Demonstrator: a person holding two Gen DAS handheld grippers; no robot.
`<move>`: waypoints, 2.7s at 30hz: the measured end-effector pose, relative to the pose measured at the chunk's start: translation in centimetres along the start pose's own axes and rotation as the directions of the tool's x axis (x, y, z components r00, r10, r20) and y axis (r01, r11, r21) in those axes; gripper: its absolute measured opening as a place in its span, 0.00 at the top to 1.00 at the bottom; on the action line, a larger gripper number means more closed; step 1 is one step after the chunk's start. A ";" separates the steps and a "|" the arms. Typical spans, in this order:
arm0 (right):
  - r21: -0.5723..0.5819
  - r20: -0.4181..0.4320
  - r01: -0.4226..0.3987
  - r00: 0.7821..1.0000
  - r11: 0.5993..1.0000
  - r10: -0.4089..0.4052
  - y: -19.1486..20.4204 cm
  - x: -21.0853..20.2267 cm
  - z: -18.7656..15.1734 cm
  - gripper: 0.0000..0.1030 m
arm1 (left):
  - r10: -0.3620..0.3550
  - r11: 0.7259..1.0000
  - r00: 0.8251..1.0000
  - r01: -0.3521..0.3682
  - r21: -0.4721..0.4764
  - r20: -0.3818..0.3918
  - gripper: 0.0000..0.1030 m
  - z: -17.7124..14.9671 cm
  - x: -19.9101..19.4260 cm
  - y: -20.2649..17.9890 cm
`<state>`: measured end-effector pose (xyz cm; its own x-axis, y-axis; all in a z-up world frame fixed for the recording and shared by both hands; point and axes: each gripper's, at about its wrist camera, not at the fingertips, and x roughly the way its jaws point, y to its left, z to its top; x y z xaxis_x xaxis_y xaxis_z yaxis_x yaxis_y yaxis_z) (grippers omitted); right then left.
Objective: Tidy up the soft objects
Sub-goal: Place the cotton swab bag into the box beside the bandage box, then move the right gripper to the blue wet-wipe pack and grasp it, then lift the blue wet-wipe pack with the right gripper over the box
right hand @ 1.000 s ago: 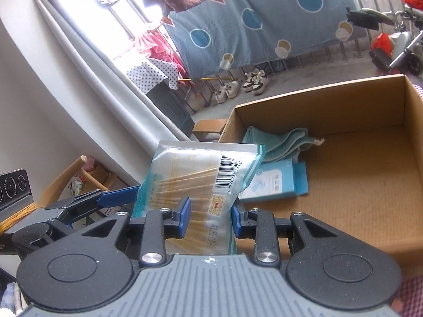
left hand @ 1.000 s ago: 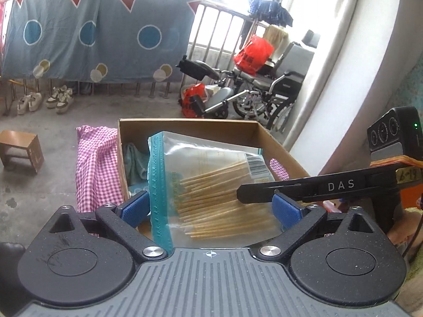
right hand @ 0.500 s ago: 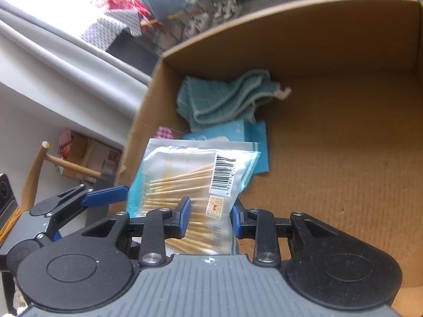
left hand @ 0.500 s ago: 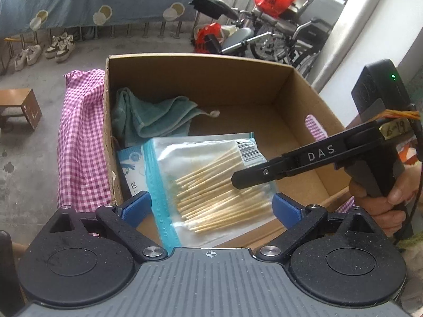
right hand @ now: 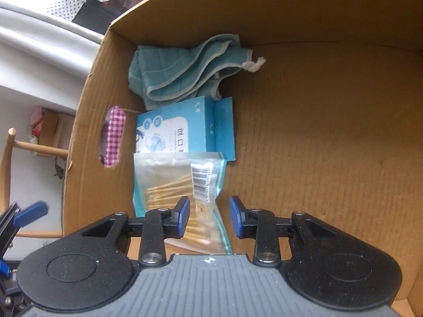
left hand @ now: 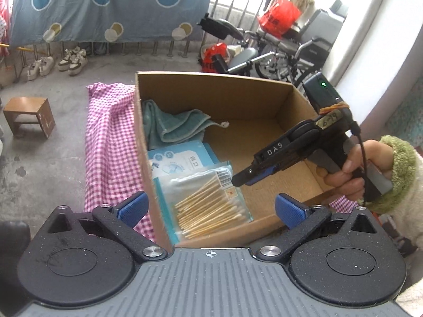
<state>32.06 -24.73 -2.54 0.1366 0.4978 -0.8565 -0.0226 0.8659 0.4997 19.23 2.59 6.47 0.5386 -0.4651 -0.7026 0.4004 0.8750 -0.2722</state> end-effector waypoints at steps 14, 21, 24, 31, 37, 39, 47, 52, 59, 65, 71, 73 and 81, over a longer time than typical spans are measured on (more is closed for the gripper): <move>0.001 -0.110 0.032 0.993 0.999 -0.031 2.4 3.1 -0.1 0.64 | 0.029 0.987 0.999 -0.031 -0.156 -0.014 0.01 -4.8 -1.6 4.4; -0.030 0.020 0.070 0.997 0.997 -0.069 3.2 -0.5 -1.1 0.43 | 0.022 0.982 1.000 -0.020 -0.187 0.009 0.01 -6.0 -2.3 5.3; -0.029 0.116 0.053 0.992 0.998 -0.050 3.6 -3.7 -2.3 0.43 | 0.013 0.981 1.000 -0.010 -0.192 0.017 0.01 -6.4 -2.6 5.4; -0.095 0.306 -0.062 0.948 0.994 0.088 5.0 -10.9 -8.8 0.37 | -0.093 0.983 0.996 0.092 -0.157 0.004 0.01 -7.6 -3.2 4.8; -0.094 0.346 -0.126 0.926 0.988 0.151 5.4 -11.2 -14.8 0.35 | -0.152 0.986 0.986 0.147 -0.082 -0.070 0.01 -8.9 -2.8 2.9; -0.079 0.333 -0.149 0.928 0.986 0.167 5.3 -10.4 -16.4 0.35 | -0.158 0.986 0.983 0.152 -0.065 -0.096 0.01 -9.6 -2.5 2.1; -0.020 0.300 -0.142 0.943 0.990 0.142 5.3 -6.0 -20.4 0.35 | -0.137 0.990 0.977 0.128 -0.065 -0.163 0.01 -11.7 -0.8 0.5; -0.001 0.309 -0.067 0.949 0.998 0.064 5.1 -3.7 -21.4 0.33 | -0.072 0.997 0.982 0.071 -0.013 -0.172 0.01 -12.5 0.6 -0.7; 0.006 0.323 0.032 0.946 0.999 -0.032 5.1 -1.8 -21.9 0.32 | -0.069 0.996 0.983 0.078 0.051 -0.170 0.01 -12.6 2.1 -2.5; 0.008 0.305 0.012 0.952 1.000 -0.014 4.8 -0.4 -21.4 0.32 | -0.065 0.995 0.983 0.077 0.064 -0.171 0.01 -12.5 2.7 -2.9; 0.007 0.302 0.008 0.953 1.000 -0.010 4.8 0.2 -21.0 0.32 | -0.073 0.995 0.982 0.082 0.050 -0.174 0.01 -12.6 3.2 -2.6; 0.013 0.299 -0.001 0.954 1.000 -0.003 4.7 0.5 -20.9 0.32 | -0.077 0.995 0.981 0.086 0.043 -0.178 0.01 -12.5 3.5 -2.6; -0.012 0.323 -0.039 0.945 0.999 0.040 5.4 -0.1 -20.6 0.34 | -0.106 0.993 0.977 0.115 0.039 -0.185 0.01 -12.1 3.5 -3.2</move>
<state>11.48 -19.09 -2.37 0.4484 0.4898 -0.7477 -0.0396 0.8466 0.5308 10.88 -0.24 -3.10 0.3469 -0.5223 -0.7790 0.4879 0.8099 -0.3257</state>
